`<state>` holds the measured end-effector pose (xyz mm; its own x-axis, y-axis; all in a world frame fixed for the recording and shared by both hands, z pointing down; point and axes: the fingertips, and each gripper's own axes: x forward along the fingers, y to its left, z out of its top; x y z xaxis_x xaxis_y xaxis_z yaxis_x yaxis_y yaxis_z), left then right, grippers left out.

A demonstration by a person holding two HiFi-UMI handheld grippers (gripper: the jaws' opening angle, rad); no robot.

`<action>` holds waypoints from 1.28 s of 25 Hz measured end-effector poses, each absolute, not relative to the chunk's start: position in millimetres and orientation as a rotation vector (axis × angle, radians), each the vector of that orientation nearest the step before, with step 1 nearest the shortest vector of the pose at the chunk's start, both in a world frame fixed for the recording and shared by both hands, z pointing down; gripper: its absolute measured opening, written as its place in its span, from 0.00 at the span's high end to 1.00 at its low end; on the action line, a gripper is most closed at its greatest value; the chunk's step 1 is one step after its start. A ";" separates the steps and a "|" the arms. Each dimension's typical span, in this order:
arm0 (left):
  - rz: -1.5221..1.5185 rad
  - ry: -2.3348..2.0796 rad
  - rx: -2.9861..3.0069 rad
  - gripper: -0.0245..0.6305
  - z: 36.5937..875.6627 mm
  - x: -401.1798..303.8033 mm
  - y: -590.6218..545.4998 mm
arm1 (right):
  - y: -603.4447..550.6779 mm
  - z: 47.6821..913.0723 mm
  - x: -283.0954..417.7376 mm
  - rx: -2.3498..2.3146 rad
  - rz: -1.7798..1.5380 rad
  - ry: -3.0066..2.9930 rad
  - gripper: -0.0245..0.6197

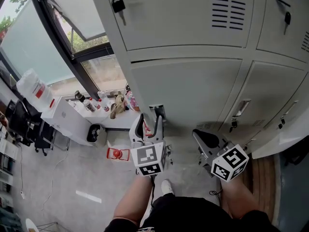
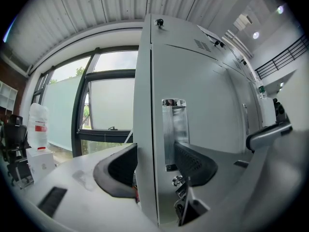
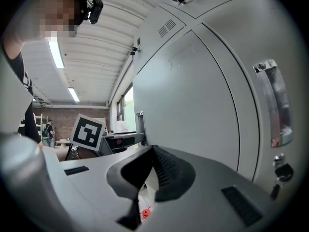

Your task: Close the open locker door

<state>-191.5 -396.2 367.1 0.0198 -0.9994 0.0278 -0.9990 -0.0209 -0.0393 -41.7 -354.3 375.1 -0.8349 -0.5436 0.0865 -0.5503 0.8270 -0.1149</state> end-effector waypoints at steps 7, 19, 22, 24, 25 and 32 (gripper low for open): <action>-0.086 2.238 -2.192 0.62 367.2 -194.6 -402.3 | -360.9 372.9 -41.7 0.890 0.215 -2.960 0.88; -0.125 2.372 -1.938 0.61 368.1 -195.4 -407.6 | -357.0 375.3 -47.0 0.871 0.242 -2.965 0.88; -0.120 2.372 -1.939 0.61 367.3 -195.8 -408.3 | -357.8 375.4 -46.3 0.868 0.243 -2.966 0.88; -0.124 2.372 -1.945 0.61 368.1 -195.5 -408.1 | -358.4 377.0 -44.5 0.871 0.247 -2.962 0.88; -0.126 2.373 -1.947 0.61 368.3 -195.5 -407.9 | -358.8 377.5 -43.6 0.873 0.249 -2.961 0.88; -0.129 2.374 -1.946 0.61 368.5 -195.3 -407.8 | -358.2 376.1 -41.7 0.870 0.254 -2.968 0.88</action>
